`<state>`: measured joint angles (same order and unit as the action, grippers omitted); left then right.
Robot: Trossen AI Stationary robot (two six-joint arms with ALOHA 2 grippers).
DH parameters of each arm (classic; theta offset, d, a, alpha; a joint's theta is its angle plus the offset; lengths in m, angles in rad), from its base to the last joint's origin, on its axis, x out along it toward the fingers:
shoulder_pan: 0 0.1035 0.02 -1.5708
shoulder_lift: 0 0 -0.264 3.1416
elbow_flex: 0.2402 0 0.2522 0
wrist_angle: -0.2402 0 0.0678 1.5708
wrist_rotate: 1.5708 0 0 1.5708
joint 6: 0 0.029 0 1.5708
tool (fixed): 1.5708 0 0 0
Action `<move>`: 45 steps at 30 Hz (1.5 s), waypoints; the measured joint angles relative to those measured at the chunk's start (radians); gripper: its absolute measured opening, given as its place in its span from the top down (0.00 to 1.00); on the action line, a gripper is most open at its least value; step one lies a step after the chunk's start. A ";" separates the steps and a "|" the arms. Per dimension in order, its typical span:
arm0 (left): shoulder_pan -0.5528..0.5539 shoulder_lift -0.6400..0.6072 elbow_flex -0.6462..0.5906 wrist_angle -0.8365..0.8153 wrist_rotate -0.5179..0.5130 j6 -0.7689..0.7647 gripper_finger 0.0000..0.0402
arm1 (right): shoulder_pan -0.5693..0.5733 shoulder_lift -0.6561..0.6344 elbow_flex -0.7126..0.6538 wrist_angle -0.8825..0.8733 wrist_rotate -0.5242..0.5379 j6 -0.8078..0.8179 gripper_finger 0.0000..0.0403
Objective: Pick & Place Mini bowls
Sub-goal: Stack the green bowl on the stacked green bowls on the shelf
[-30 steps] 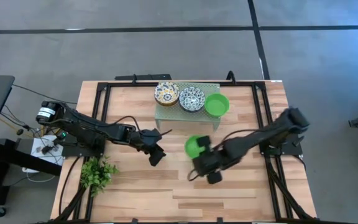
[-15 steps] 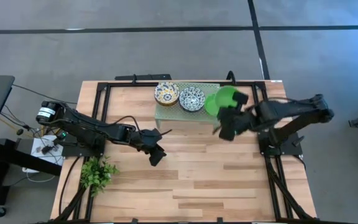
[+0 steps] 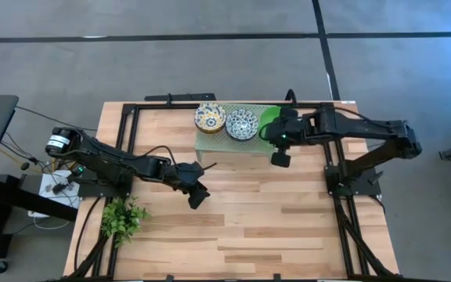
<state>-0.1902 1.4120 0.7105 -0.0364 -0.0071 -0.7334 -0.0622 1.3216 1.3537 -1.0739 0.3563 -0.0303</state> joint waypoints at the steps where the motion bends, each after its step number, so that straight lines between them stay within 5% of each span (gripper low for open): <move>1: 0.000 0.000 0.000 0.000 0.000 0.000 0.64 | -0.010 0.000 0.000 0.012 -0.014 -0.010 0.99; 9: 0.000 0.000 0.000 0.001 0.000 0.030 0.64 | -0.088 0.007 0.000 0.002 -0.113 -0.021 0.99; 25: 0.000 0.000 0.000 0.020 -0.027 0.030 0.64 | -0.078 0.111 0.000 -0.052 -0.133 -0.032 0.99; 45: 0.000 0.000 0.000 0.030 -0.026 0.026 0.64 | -0.078 0.108 0.016 -0.051 -0.146 -0.126 0.86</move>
<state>-0.1898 1.4117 0.7101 -0.0068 -0.0334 -0.7071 -0.1406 1.4300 1.3694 -1.1252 0.2099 -0.1562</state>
